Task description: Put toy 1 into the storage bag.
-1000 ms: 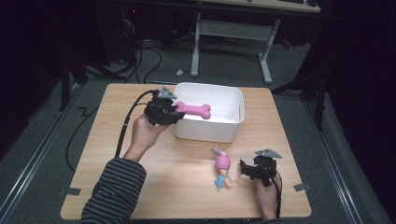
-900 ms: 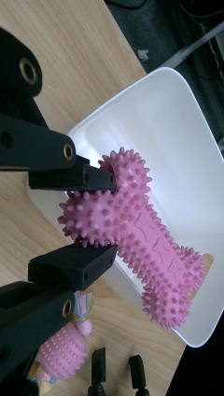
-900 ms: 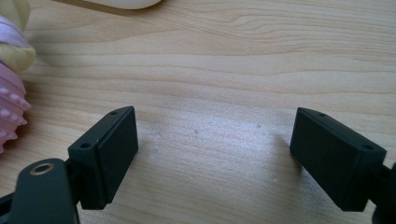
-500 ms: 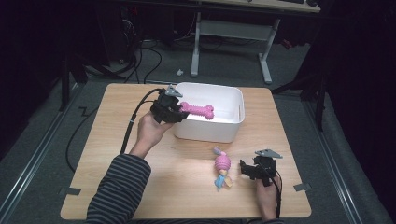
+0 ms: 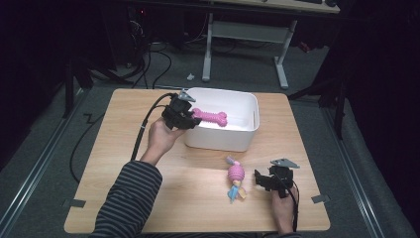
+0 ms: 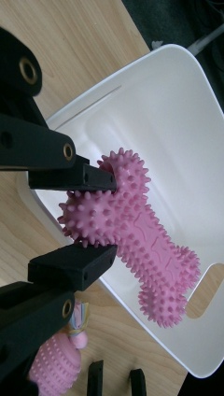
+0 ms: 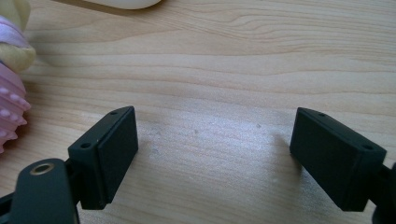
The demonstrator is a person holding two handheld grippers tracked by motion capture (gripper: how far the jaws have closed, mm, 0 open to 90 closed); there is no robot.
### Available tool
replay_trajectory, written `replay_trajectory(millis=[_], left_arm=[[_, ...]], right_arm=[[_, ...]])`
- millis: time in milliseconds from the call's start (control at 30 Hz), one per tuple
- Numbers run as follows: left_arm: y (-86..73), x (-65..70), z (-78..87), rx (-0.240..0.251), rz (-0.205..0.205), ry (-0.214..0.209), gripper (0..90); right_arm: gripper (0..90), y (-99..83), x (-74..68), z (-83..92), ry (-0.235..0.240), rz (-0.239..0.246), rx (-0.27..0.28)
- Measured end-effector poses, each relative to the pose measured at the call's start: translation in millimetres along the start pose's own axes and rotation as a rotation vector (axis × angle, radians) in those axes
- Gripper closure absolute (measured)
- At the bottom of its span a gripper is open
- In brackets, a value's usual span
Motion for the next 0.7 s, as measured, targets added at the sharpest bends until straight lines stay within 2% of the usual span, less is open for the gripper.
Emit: replay_trajectory(millis=[333,700], left_arm=[[3.8,-1.4,-8.3,-0.015,0.001,0.001,63.8],[3.2,-4.0,-10.3,-0.028,0.001,0.001,63.7]], right_arm=[[15.2,0.0,0.0,0.0,0.0,0.0,0.0],[15.2,0.0,0.0,0.0,0.0,0.0,0.0]])
Point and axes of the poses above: each handheld gripper's, and its own axes: z roughly backward along the jaws, y roughly out of its top, x roughly to its right, the point moved 5 cm from there along -z, roughly forward along the jaws, and after that the axes turned 4 degrees about z, right-handed, at the moved point
